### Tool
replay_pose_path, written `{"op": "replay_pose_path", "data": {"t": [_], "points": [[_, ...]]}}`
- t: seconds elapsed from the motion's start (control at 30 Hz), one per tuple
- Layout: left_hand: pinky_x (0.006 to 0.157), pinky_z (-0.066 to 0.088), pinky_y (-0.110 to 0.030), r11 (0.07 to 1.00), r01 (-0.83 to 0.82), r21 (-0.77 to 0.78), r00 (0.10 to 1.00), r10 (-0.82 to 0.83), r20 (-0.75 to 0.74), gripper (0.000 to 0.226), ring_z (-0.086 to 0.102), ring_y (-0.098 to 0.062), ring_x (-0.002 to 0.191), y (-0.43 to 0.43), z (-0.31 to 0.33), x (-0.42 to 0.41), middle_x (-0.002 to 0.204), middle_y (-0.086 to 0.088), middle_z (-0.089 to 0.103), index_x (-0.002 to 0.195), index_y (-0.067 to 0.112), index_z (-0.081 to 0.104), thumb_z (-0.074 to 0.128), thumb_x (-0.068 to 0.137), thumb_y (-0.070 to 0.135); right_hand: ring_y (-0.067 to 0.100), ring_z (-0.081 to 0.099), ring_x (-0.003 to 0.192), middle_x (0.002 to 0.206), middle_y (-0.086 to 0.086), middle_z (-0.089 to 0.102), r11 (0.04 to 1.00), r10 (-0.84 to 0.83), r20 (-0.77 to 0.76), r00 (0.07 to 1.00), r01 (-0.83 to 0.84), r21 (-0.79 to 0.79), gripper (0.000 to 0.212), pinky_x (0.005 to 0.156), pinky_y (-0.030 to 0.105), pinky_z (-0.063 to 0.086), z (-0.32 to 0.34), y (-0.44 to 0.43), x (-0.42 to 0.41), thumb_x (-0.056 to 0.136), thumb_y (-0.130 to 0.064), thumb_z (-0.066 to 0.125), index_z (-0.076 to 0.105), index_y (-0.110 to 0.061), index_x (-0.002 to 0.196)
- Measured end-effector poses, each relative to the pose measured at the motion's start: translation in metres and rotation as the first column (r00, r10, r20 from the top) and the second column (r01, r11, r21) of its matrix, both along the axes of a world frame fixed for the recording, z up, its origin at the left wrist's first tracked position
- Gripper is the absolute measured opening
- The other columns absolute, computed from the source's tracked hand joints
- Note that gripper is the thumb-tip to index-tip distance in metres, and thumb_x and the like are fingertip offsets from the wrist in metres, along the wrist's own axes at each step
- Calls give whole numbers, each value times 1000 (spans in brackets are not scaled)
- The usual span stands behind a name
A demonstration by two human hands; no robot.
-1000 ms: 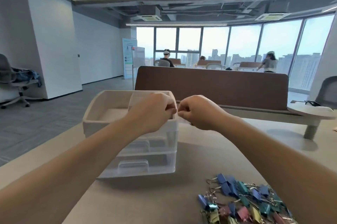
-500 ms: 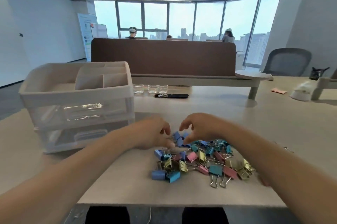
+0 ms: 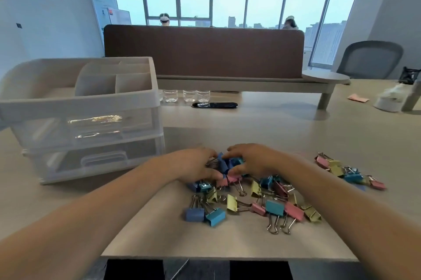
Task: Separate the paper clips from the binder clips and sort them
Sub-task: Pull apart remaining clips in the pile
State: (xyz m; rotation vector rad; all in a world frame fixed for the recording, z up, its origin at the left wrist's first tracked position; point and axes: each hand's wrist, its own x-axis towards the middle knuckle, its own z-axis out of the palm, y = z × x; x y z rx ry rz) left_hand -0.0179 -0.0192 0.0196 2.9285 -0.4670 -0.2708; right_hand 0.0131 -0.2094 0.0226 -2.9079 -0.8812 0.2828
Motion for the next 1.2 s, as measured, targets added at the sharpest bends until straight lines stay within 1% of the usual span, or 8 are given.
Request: {"op": "replay_pose_path", "data": {"t": [0.23,0.33,0.5,0.7,0.87,1.0,1.1,1.2], "points": [[81,46,-35,998,56,-36,997,-54,54,43,55,-24,100,-9,-18,38,114,-4,48,126,20,50,61,90,42,18,49,114,126,-4,54,992,-33,98,995,20,128,41,98,37,42,-17,-3,31,94,-32,62,56,-29,135],[83,49,-40,998,59,-26,995,-56,81,45,54,-23,97,-12,-18,46,114,-2,44,128,21,50,61,90,43,18,51,112,125,-2,54,984,-61,106,992,42,174,43,96,36,43,-17,-4,41,92,-31,65,57,-28,134],[78,50,-41,996,37,-77,994,-29,102,31,58,-24,91,-16,-17,68,105,-3,51,112,21,61,62,88,40,13,49,102,125,-2,53,982,-58,39,998,50,180,55,90,32,43,-12,-8,59,83,-41,73,55,-27,134],[82,47,-34,987,-31,-159,992,50,119,35,58,-25,101,-23,-17,88,114,-7,60,117,13,59,66,89,33,18,55,103,120,0,58,991,-68,116,991,54,120,43,86,33,47,-13,-8,72,86,-40,68,59,-25,125],[89,43,-31,977,-35,-211,989,64,132,38,56,-25,111,-24,-14,94,131,-12,57,132,11,54,51,99,30,19,57,109,126,2,63,971,-183,166,969,152,186,36,90,31,46,-13,-13,74,94,-39,60,62,-21,125],[77,41,-29,962,-21,-272,990,58,130,31,53,-16,87,-24,-6,84,126,-9,55,130,14,56,43,103,23,20,55,117,134,1,60,930,-279,137,950,232,286,33,95,32,43,-4,-19,66,101,-35,49,62,-19,127],[80,42,-28,967,-18,-253,988,57,144,28,53,-16,92,-20,4,69,125,-6,53,126,16,58,43,103,23,19,56,116,133,0,60,921,-302,133,944,253,295,32,97,32,45,3,-26,57,102,-31,48,61,-20,128],[82,46,-29,981,-3,-195,989,32,142,24,56,-15,97,-16,13,46,114,0,61,114,20,62,51,99,36,12,59,100,121,-3,65,940,-242,109,964,205,273,31,88,27,47,10,-28,42,98,-38,56,64,-20,122]]}}
